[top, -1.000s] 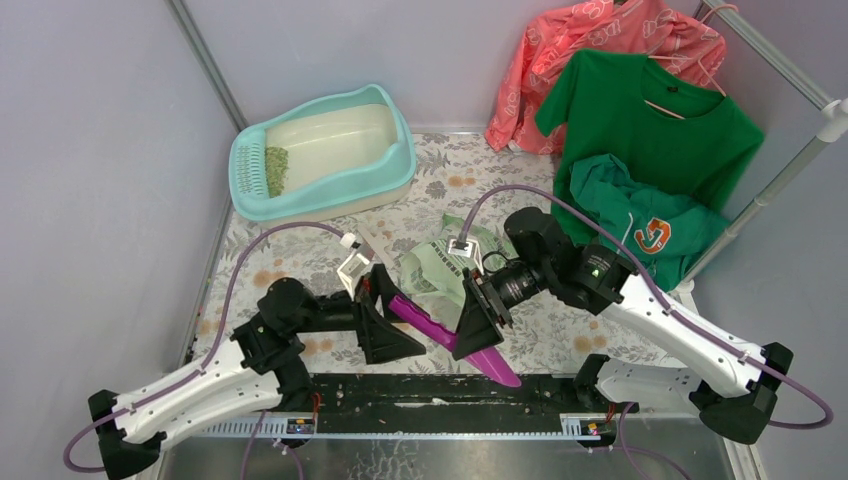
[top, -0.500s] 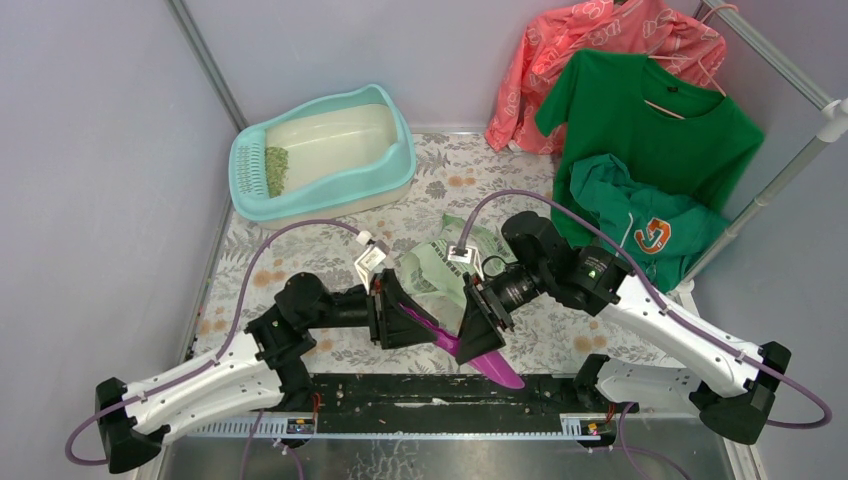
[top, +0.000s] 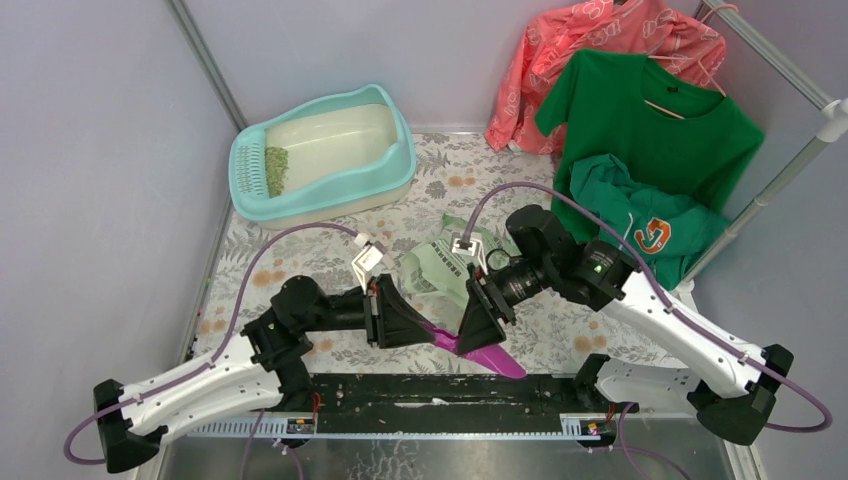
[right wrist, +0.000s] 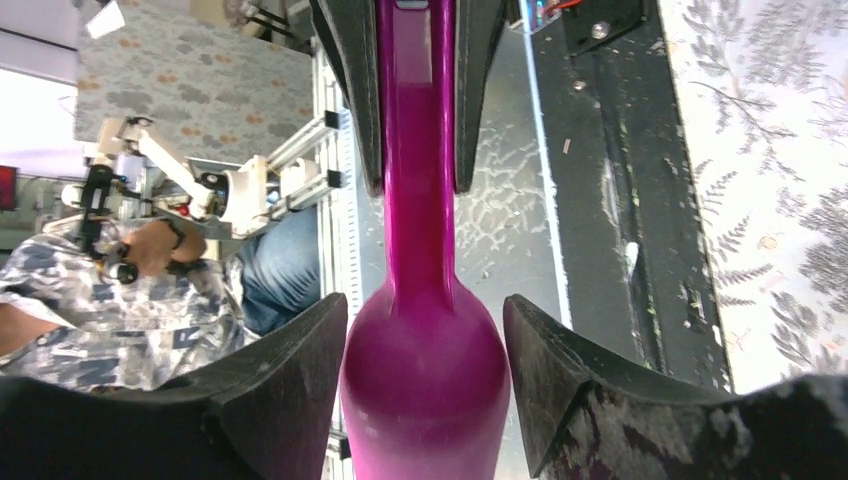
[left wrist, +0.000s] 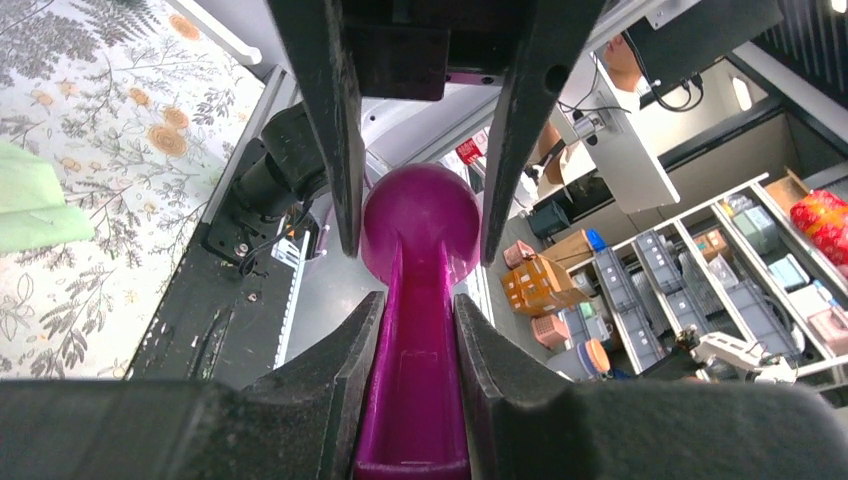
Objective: Fill the litter box with clean litter
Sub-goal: Pick up the spatula from the center of the board.
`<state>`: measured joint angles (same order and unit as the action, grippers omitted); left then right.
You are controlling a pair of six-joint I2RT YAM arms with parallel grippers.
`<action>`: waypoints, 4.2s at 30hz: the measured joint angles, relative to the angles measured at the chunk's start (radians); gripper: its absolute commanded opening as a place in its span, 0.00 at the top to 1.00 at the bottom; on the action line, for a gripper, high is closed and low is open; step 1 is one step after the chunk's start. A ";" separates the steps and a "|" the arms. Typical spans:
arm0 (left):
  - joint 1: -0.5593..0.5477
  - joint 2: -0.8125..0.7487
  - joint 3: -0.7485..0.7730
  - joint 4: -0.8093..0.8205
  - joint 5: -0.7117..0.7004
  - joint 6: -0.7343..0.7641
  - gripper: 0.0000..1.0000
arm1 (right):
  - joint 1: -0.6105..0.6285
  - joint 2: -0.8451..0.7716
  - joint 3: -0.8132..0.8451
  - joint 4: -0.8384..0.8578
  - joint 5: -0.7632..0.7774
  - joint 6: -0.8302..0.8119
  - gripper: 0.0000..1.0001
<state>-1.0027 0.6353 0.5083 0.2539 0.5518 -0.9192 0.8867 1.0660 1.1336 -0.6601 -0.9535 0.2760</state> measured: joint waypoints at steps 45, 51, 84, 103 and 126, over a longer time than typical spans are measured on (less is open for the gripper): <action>0.599 0.222 0.362 -0.452 0.010 -0.434 1.00 | -0.026 -0.478 -0.317 0.380 1.035 -0.131 0.12; 0.639 0.180 0.306 -0.435 0.026 -0.492 1.00 | -0.026 -0.482 -0.370 0.441 1.019 -0.129 0.12; 0.644 0.077 0.117 -0.253 0.131 -0.731 0.97 | -0.026 -0.352 -0.467 0.830 0.877 -0.146 0.41; 0.644 0.078 0.075 -0.195 0.185 -0.737 0.62 | -0.026 -0.282 -0.465 0.889 0.826 -0.148 0.88; 0.650 -0.023 0.432 -0.589 0.005 -0.037 0.01 | -0.207 -0.094 0.109 0.253 0.535 0.091 1.00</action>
<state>-0.3527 0.6121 0.9401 -0.3351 0.5568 -0.9565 0.6800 0.9722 1.2427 -0.4076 -0.4187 0.3672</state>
